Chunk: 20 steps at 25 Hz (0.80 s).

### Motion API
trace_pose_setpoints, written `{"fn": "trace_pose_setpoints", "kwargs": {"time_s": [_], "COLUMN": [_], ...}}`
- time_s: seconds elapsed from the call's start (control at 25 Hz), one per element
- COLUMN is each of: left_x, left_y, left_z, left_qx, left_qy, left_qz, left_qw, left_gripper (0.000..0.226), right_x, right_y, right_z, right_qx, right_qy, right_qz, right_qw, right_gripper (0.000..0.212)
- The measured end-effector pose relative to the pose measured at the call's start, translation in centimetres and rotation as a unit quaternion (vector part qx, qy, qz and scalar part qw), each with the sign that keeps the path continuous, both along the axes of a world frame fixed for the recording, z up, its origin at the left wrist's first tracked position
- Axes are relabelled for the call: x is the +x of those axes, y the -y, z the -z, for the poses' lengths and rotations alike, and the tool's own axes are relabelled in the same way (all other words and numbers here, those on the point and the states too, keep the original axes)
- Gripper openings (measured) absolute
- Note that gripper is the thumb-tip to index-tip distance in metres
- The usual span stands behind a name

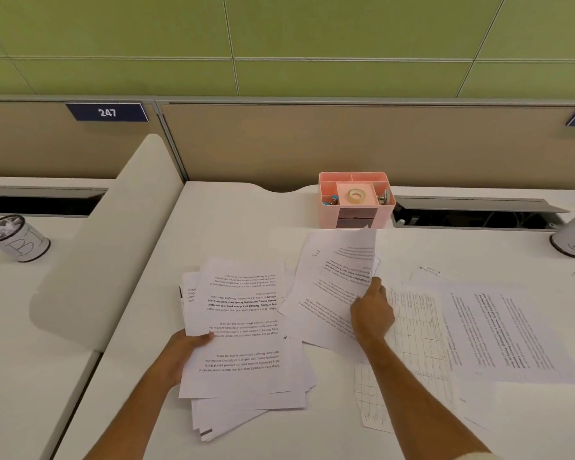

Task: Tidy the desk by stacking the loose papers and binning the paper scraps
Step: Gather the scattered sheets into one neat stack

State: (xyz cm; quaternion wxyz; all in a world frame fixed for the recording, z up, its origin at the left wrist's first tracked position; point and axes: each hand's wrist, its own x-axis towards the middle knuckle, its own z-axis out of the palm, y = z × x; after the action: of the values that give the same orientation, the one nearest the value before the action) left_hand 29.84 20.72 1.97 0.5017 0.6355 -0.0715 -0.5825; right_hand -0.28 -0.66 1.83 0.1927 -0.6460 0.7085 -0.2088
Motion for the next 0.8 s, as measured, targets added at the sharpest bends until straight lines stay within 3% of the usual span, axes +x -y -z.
{"fn": "trace_pose_setpoints", "kwargs": {"time_s": [0.24, 0.4, 0.52, 0.64, 0.72, 0.8], "left_x": [-0.2, -0.2, -0.3, -0.3, -0.2, -0.1], "left_y": [0.4, 1.0, 1.2, 1.1, 1.1, 1.2], "left_z": [-1.0, -1.7, -2.3, -2.5, -2.5, -2.5], "left_qx": [0.006, 0.003, -0.014, -0.031, -0.028, -0.031], "left_qy": [-0.01, -0.063, -0.071, -0.079, -0.085, -0.092], "left_qz": [-0.009, -0.041, -0.055, -0.068, -0.077, -0.086], "left_qw": [1.0, 0.997, 0.996, 0.994, 0.993, 0.991], "left_gripper": [0.058, 0.044, 0.046, 0.054, 0.059, 0.059], "right_x": [0.5, 1.8, 3.0, 4.4, 5.4, 6.3], "right_y": [1.5, 0.2, -1.7, -2.1, -2.3, -3.1], "right_z": [-7.0, -13.7, -17.9, -17.3, -14.4, -10.7], "right_qx": [0.005, 0.039, 0.093, 0.194, 0.241, 0.282], "right_qy": [0.224, 0.292, 0.399, 0.499, 0.517, 0.498], "right_qz": [0.012, -0.089, -0.181, -0.212, -0.187, -0.147], "right_qw": [0.975, 0.951, 0.894, 0.817, 0.8, 0.807], "right_gripper": [0.066, 0.085, 0.086, 0.083, 0.074, 0.063]}}
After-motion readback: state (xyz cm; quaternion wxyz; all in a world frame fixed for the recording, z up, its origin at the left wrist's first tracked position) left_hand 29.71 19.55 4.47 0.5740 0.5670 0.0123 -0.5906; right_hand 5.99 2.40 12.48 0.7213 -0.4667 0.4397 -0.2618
